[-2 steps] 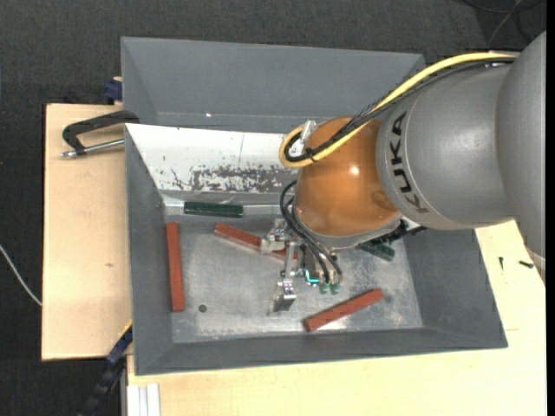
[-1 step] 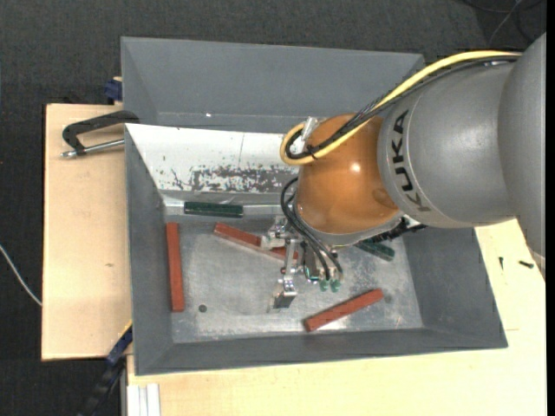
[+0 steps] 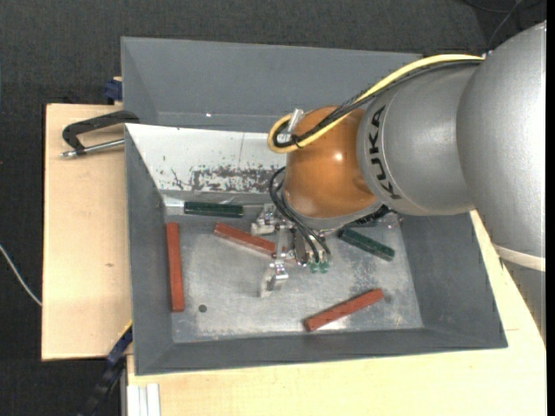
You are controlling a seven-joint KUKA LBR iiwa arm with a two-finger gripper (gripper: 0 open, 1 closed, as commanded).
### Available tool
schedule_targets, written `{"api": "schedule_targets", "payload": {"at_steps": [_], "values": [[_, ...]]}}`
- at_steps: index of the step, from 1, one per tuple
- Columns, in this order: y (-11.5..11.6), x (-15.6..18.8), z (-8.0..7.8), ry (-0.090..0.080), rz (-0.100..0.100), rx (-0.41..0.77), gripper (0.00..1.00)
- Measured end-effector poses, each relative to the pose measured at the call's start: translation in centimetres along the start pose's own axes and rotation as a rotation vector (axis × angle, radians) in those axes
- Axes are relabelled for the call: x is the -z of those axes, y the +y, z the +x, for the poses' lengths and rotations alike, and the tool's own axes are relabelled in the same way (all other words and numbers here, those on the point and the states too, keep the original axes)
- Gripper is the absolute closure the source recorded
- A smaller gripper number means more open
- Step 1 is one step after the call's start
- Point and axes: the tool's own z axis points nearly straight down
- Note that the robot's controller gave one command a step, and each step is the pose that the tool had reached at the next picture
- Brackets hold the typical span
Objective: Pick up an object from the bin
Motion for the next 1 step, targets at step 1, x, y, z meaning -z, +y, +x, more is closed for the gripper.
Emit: {"api": "schedule_targets", "payload": {"at_steps": [1], "values": [[-2.49, -1.54, -4.38, 0.007, 0.001, -0.208, 1.0]]}}
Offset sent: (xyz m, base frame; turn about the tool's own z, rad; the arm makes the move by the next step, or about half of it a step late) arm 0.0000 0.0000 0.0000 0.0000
